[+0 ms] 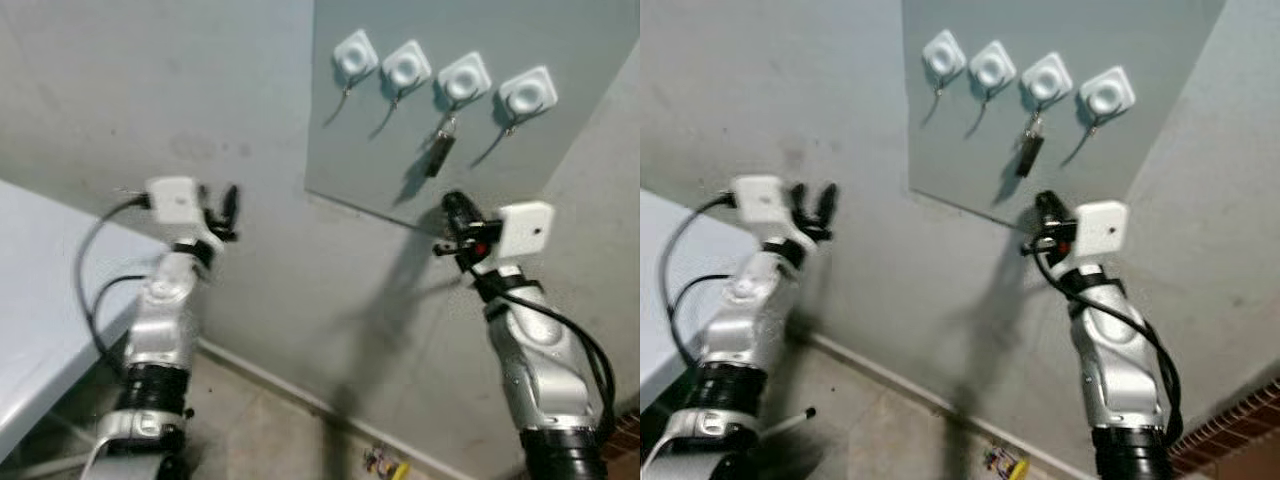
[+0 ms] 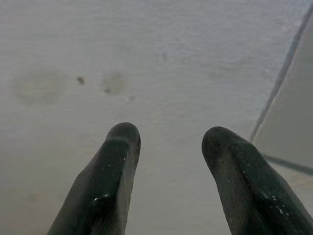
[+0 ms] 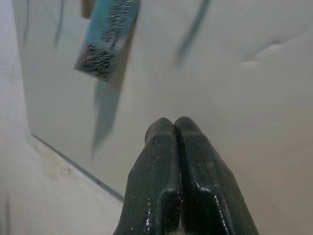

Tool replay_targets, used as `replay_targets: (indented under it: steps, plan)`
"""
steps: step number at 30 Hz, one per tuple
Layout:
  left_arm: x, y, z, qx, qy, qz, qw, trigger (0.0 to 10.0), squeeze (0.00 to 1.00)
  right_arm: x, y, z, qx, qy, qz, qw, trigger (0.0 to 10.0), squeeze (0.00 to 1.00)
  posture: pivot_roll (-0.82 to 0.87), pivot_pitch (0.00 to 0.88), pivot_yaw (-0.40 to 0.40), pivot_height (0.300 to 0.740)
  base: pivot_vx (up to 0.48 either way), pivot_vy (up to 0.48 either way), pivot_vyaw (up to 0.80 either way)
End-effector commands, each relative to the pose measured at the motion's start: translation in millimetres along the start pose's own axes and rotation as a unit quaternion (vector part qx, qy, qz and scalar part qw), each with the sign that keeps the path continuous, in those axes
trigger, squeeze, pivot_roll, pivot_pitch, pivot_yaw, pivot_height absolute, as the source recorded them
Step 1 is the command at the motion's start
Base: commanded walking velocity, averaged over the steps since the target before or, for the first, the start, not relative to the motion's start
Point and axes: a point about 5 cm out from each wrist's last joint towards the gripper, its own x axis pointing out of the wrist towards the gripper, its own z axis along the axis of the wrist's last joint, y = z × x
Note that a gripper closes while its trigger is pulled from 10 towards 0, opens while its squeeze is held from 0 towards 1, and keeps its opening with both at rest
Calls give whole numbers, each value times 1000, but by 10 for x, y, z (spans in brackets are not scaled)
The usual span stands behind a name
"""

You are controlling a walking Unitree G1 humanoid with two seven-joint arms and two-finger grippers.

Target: Hang keys on a hook

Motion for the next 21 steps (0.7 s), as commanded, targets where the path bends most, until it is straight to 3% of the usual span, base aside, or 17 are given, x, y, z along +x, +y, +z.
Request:
replay_targets:
  steps: [1,3,6,10,21]
  plan:
    - [-6,26,102,20,-16,-2,1000,10000,0,17,67,26,3,-2,21,1000,10000,0,-152,23,-43,740,0,0,0]
    - [-4,-8,117,27,-18,-10,999,10000,0,16,79,21,3,-1,27,1000,10000,0,-152,23,-43,740,0,0,0]
    - [-5,-178,210,63,-38,-62,995,10000,0,24,130,19,0,5,54,999,10000,0,-150,22,-44,740,0,0,0]
    - [-55,-357,265,69,-50,-132,988,10000,0,23,213,33,4,10,99,995,10000,0,-147,21,-44,740,0,0,0]
    - [-69,-491,332,57,-55,-159,984,10000,0,133,422,258,30,-25,170,985,10000,0,-148,11,-45,740,0,0,0]
